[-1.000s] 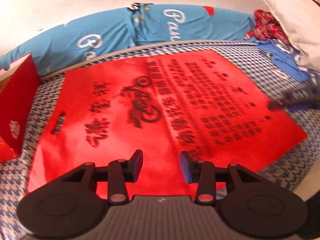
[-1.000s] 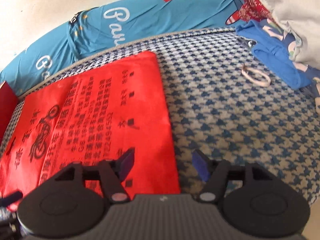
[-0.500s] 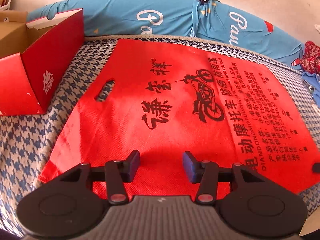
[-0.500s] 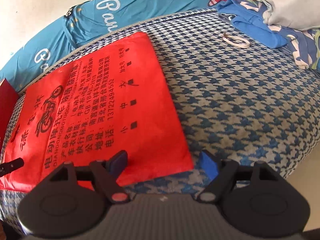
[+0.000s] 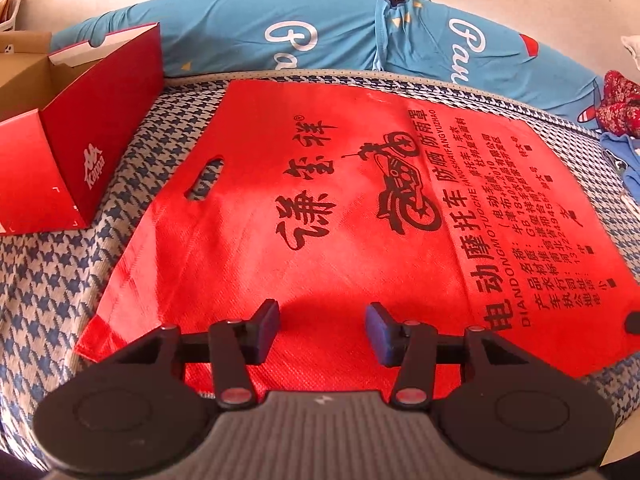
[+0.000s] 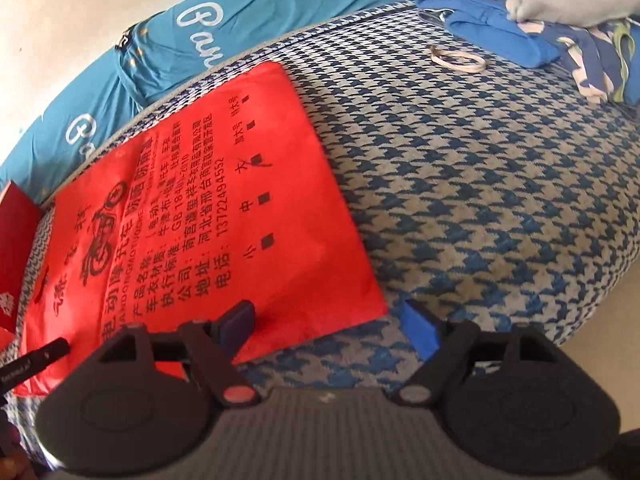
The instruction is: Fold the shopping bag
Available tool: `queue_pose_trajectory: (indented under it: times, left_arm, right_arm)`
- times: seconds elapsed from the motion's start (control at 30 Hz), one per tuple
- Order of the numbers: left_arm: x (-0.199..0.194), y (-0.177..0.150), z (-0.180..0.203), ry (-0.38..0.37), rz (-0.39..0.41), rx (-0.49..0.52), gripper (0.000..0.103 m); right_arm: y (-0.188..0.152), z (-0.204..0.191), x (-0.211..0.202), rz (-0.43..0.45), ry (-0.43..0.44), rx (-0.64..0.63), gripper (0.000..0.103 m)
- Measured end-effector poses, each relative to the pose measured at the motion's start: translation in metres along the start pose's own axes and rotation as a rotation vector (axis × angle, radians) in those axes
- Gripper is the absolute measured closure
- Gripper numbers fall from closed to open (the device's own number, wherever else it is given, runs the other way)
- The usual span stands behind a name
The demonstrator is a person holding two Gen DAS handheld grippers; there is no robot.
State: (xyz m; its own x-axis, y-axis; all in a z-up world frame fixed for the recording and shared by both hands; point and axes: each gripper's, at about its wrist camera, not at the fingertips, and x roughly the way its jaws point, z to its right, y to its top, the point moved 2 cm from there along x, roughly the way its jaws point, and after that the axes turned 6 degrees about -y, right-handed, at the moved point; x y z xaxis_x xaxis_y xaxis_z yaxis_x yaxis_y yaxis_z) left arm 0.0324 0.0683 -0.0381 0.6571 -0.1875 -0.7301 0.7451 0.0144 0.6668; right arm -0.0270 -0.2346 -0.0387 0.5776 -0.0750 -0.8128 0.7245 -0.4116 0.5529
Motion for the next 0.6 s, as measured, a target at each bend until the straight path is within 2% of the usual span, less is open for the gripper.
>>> queue_pose_trajectory:
  times: [0.07, 0.17, 0.33, 0.4, 0.47, 0.6]
  left_arm:
    - [0.0, -0.001, 0.001, 0.001, -0.002, 0.003, 0.055]
    - [-0.001, -0.002, 0.004, -0.003, -0.005, 0.016, 0.05]
    - [-0.001, -0.004, 0.01, -0.013, -0.001, 0.038, 0.049]
    - [-0.002, -0.005, 0.01, -0.02, 0.0, 0.038, 0.049]
    - [-0.002, -0.005, 0.011, -0.028, 0.001, 0.039, 0.049]
    - [-0.003, -0.006, 0.014, -0.05, 0.003, 0.044, 0.049]
  right_arm:
    - [0.0, -0.007, 0.0, 0.009, 0.036, -0.009, 0.024]
    - [0.0, -0.012, 0.002, 0.029, 0.033, -0.014, 0.032]
    - [0.005, -0.018, 0.004, 0.072, 0.026, -0.018, 0.056]
    - [0.008, -0.018, 0.006, 0.08, 0.016, -0.003, 0.08]
    - [0.011, -0.015, 0.008, 0.082, 0.006, 0.019, 0.09]
    - [0.015, -0.011, 0.005, 0.116, 0.013, 0.048, 0.095]
